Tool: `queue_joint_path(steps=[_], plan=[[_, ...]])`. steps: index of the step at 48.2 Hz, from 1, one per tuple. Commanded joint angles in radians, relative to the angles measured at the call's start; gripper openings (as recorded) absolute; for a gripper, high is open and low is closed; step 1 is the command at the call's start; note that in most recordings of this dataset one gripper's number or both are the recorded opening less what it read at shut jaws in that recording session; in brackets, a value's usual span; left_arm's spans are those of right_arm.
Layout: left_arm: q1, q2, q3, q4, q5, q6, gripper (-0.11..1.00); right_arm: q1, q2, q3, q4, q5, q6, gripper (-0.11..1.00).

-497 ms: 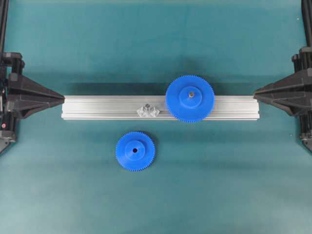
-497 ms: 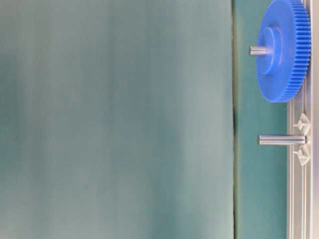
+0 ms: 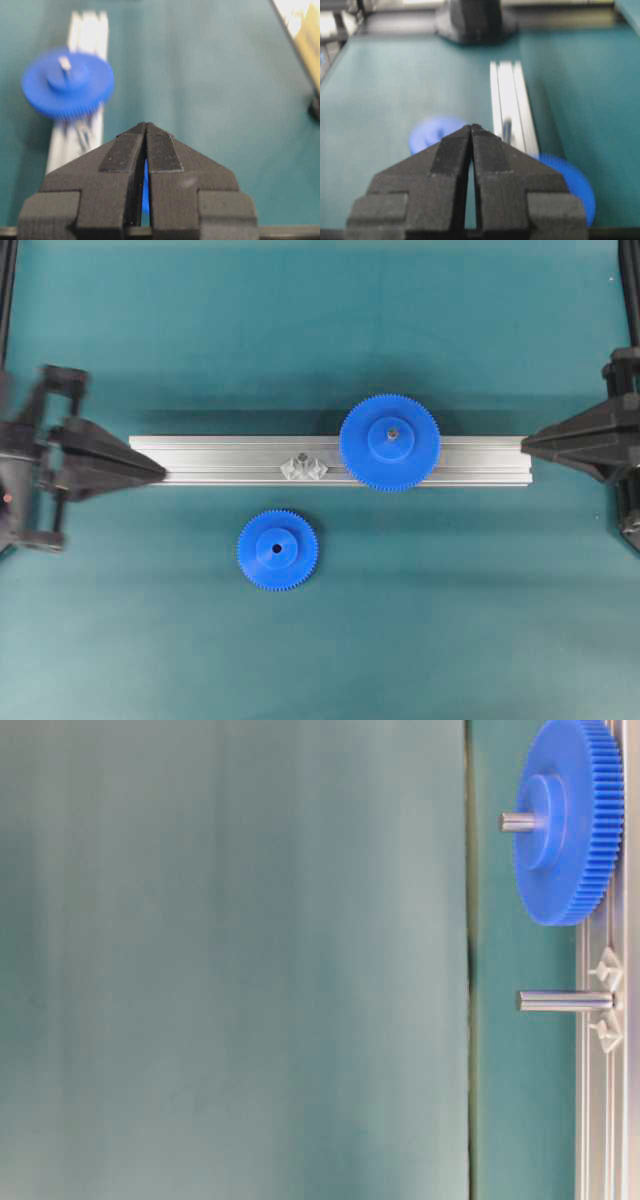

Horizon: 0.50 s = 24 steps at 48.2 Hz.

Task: Find the location of the shaft and insert the small gear.
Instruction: 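Move the left gripper over the loose small blue gear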

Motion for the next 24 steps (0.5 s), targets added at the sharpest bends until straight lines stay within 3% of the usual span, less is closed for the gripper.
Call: queue_joint_path(steps=[1, 16, 20, 24], plan=[[-0.011, 0.084, -0.067, 0.002, 0.02, -0.002, -0.01, -0.02, 0.018, -0.031, 0.002, 0.072, 0.008, 0.07], [-0.069, 0.319, -0.209, 0.002, 0.183, -0.003, 0.02, -0.083, 0.043, -0.046, 0.0, 0.187, 0.005, 0.08], [-0.069, 0.353, -0.222, 0.003, 0.195, -0.003, 0.13, -0.089, 0.044, -0.052, 0.0, 0.209, 0.005, 0.08], [-0.069, 0.38, -0.225, 0.002, 0.195, -0.002, 0.3, -0.091, 0.044, -0.054, -0.002, 0.235, 0.005, 0.08]])
